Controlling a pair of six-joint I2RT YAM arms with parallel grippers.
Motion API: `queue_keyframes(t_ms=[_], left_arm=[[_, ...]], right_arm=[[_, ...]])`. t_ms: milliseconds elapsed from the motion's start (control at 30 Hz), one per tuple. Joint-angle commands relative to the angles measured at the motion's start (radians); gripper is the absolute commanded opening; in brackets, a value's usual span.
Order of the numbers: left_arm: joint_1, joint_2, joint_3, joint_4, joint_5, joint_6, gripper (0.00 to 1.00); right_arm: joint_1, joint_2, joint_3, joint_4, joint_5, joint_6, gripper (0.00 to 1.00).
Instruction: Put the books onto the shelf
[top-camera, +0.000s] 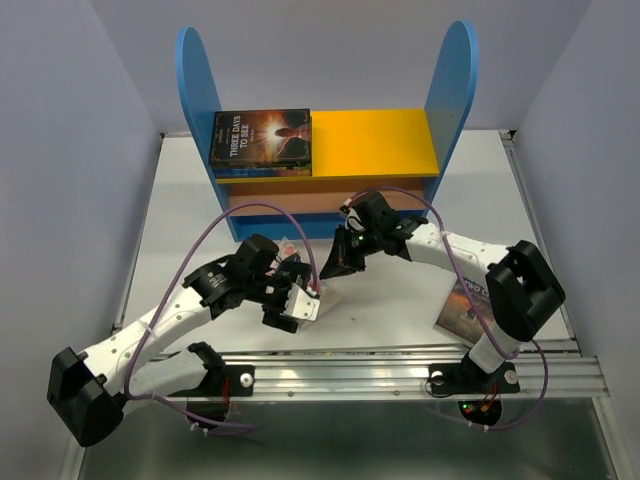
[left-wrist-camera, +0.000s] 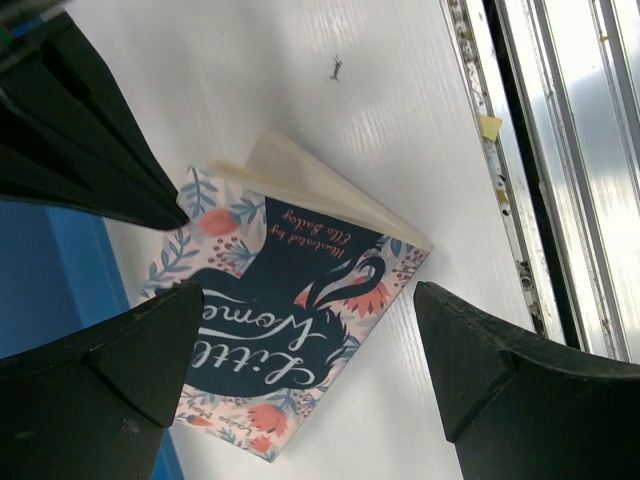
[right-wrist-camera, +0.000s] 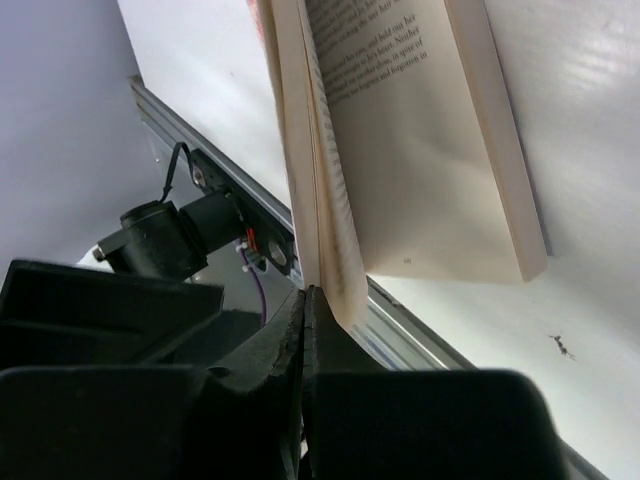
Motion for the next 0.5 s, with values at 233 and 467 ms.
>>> queue_keyframes(t_ms=[233, 467], left_arm=[[0.236, -0.054, -0.17, -0.015, 0.292, 0.162, 0.99], [0.239, -0.082, -0.096, 0.109, 0.252, -0.041, 0.99]], right_arm=[[-0.004, 0.059, 0.113, -0.031, -0.191, 0.097, 0.01], [-0.004, 0.078, 0.148, -0.207, -0.012, -0.159, 0.01]])
